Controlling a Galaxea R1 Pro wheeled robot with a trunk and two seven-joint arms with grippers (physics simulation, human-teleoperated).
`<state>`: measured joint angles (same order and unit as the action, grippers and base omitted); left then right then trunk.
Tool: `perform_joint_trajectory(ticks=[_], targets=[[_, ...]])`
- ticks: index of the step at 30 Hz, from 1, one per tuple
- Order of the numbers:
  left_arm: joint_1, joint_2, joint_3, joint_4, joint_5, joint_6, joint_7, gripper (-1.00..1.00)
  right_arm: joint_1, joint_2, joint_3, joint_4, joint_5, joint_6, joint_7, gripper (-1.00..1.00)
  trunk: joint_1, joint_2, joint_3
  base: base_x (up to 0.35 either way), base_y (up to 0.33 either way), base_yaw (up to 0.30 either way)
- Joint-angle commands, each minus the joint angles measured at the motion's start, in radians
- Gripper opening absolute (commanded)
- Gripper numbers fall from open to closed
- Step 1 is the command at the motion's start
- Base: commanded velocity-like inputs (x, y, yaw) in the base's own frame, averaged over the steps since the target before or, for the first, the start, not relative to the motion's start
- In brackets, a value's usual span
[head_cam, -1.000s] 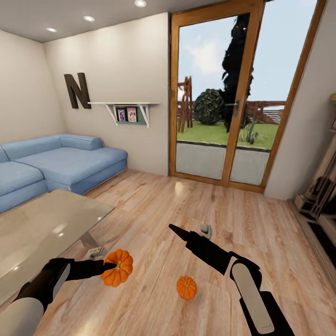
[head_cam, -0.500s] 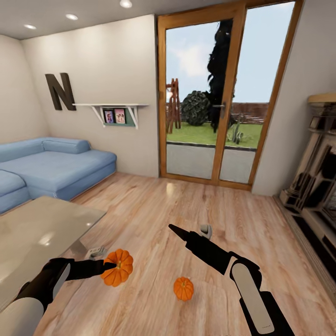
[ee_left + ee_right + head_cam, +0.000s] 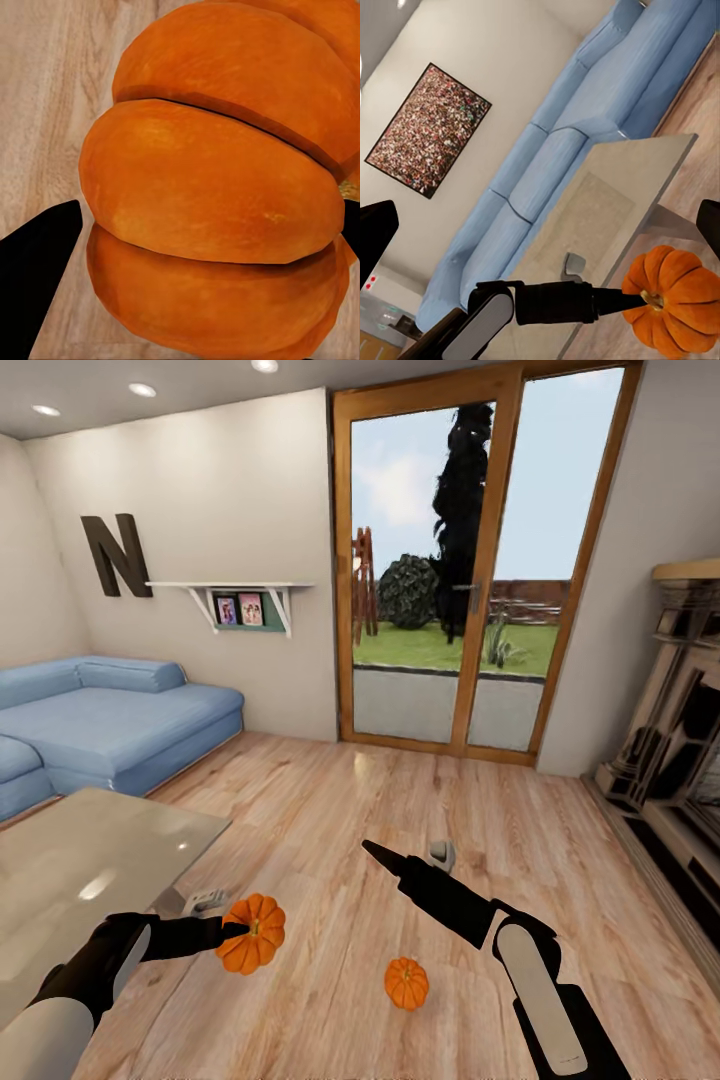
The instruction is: Place each of the two pumpkins and all three candles from the living room inside a cabinet in the living room (use any cabinet), then make sure every cabinet is closed, and position the cauldron so it is next to a table in the living room.
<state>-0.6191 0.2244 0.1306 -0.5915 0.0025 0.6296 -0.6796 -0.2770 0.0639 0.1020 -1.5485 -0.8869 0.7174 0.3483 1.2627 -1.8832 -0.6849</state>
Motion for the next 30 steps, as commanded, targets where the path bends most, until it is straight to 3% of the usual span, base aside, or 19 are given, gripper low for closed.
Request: perform_joint_trajectory(ticks=[1, 3, 8, 9, 10, 11, 14, 15, 16, 19, 21, 24, 26, 30], targets=[[-0.001, 0.0, 0.004, -0.001, 0.002, 0.008, -0.006, -1.0, -0.001, 0.001, -0.002, 0.008, -0.001, 0.005, 0.002, 1.0, 0.0, -0.001, -0.003, 0.002, 0.002, 0.0], [-0.001, 0.0, 0.004, -0.001, 0.002, 0.008, -0.005, -1.0, -0.001, 0.001, -0.005, 0.022, -0.002, 0.005, 0.002, 1.0, 0.0, -0.001, -0.006, 0.0, 0.0, 0.0], [-0.001, 0.0, 0.003, -0.001, 0.004, 0.007, -0.006, -1.0, -0.001, 0.0, -0.058, 0.033, -0.001, 0.007, -0.015, 1.0, 0.0, -0.001, -0.014, 0.0, 0.0, -0.07], [-0.001, 0.0, 0.003, -0.001, 0.004, 0.007, -0.006, -1.0, -0.001, -0.002, -0.086, 0.033, -0.001, 0.007, -0.068, 1.0, 0.0, -0.001, -0.016, 0.0, 0.0, -0.086], [-0.001, -0.001, 0.003, -0.001, 0.004, 0.007, -0.006, -1.0, -0.001, -0.006, -0.138, 0.032, 0.004, 0.007, -0.203, 1.0, 0.0, -0.001, -0.017, 0.0, 0.0, -0.062], [-0.001, -0.001, 0.003, -0.001, 0.004, 0.007, -0.006, -1.0, -0.001, -0.009, -0.162, 0.032, 0.003, 0.007, -0.263, 1.0, 0.0, -0.001, -0.018, 0.0, 0.0, -0.032], [-0.001, -0.001, 0.003, -0.001, 0.004, 0.007, -0.006, -1.0, -0.001, -0.005, -0.234, 0.032, 0.005, 0.009, -0.395, 1.0, 0.0, -0.001, -0.019, 0.0, 0.0, -0.01], [-0.001, -0.001, 0.003, -0.001, 0.004, 0.007, -0.006, -1.0, -0.001, -0.005, -0.237, 0.032, 0.006, 0.009, -0.4, 1.0, 0.0, -0.001, -0.019, 0.0, 0.0, 0.0], [-0.001, -0.002, 0.003, -0.001, 0.004, 0.007, -0.006, -1.0, -0.001, -0.004, -0.239, 0.033, 0.008, 0.009, -0.405, 1.0, 0.0, -0.001, -0.019, 0.0, 0.0, 0.0], [-0.001, -0.002, 0.004, -0.001, 0.004, 0.008, -0.009, -1.0, -0.002, 0.001, -0.222, 0.038, 0.005, 0.017, -0.641, 1.0, 0.0, -0.001, -0.019, 0.0, 0.0, 0.0], [-0.001, -0.002, 0.003, -0.001, 0.004, 0.008, -0.009, -1.0, -0.007, 0.002, -0.182, 0.077, 0.004, 0.018, -0.717, 1.0, 0.0, -0.001, -0.019, 0.0, 0.0, 0.0], [-0.001, -0.002, 0.004, -0.001, 0.004, 0.009, -0.009, -1.0, -0.018, 0.004, -0.154, 0.116, -0.001, 0.016, -0.803, 1.0, 0.0, -0.001, -0.019, 0.0, 0.0, 0.0], [-0.001, -0.002, 0.004, -0.001, 0.004, 0.01, -0.009, -1.0, -0.026, 0.01, -0.145, 0.13, -0.002, 0.021, -0.821, 1.0, 0.004, -0.008, -0.022, 0.0, 0.0, 0.0], [-0.001, -0.003, 0.003, -0.001, 0.004, 0.011, -0.009, -1.0, -0.045, 0.014, -0.066, 0.159, -0.002, 0.019, -0.83, 1.0, 0.019, -0.036, -0.035, 0.0, 0.0, 0.0]])
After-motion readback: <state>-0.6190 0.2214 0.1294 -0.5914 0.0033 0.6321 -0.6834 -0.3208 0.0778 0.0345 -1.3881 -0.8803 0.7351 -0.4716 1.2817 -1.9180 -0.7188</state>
